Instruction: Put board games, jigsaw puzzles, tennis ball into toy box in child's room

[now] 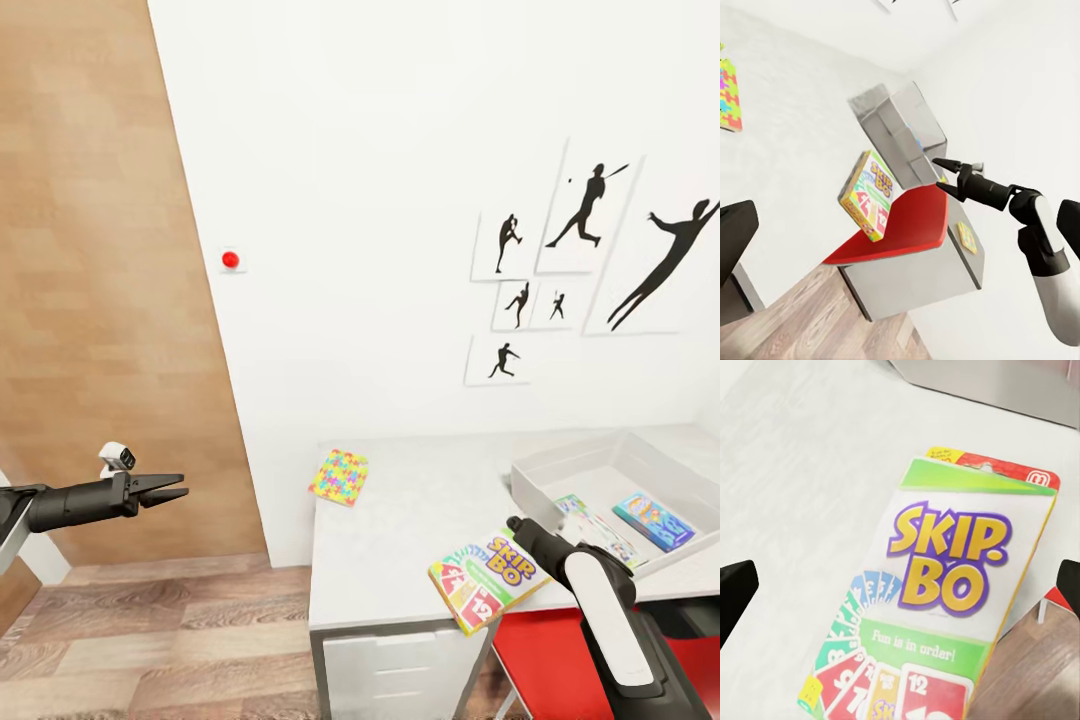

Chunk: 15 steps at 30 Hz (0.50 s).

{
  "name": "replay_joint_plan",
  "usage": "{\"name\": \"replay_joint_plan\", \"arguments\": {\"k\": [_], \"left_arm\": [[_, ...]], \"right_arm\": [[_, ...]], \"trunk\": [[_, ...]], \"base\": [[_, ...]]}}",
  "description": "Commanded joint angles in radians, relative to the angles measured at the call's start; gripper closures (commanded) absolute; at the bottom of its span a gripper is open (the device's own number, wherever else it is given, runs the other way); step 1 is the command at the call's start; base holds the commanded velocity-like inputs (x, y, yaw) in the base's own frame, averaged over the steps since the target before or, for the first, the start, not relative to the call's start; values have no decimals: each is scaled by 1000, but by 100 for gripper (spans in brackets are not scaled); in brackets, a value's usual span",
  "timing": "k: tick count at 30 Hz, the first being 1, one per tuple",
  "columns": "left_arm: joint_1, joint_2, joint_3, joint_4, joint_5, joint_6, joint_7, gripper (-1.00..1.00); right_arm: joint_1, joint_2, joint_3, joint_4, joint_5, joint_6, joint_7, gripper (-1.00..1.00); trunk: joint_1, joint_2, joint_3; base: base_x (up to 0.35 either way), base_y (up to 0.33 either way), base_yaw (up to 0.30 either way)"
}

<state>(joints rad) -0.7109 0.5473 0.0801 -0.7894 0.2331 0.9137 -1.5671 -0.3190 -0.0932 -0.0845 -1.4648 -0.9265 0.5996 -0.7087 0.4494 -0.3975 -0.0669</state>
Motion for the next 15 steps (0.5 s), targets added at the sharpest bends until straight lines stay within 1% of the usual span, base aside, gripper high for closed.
{"name": "replay_joint_plan", "arguments": {"k": [1, 9, 15], "left_arm": [[-1, 0, -1, 0, 0, 10, -4, -100], [-1, 0, -1, 0, 0, 11, -4, -100], [-1, 0, -2, 0, 0, 11, -4, -100]], "right_arm": [[-1, 0, -1, 1, -8, 3, -8, -100], [-2, 0, -5, 16, -7, 2, -8, -100], [0, 0, -6, 17, -6, -2, -6, -100]], "trunk": [[1, -2, -4], [1, -2, -17], [1, -2, -23]], "base": [[0, 0, 0], [6, 0, 0], [117, 0, 0]]}}
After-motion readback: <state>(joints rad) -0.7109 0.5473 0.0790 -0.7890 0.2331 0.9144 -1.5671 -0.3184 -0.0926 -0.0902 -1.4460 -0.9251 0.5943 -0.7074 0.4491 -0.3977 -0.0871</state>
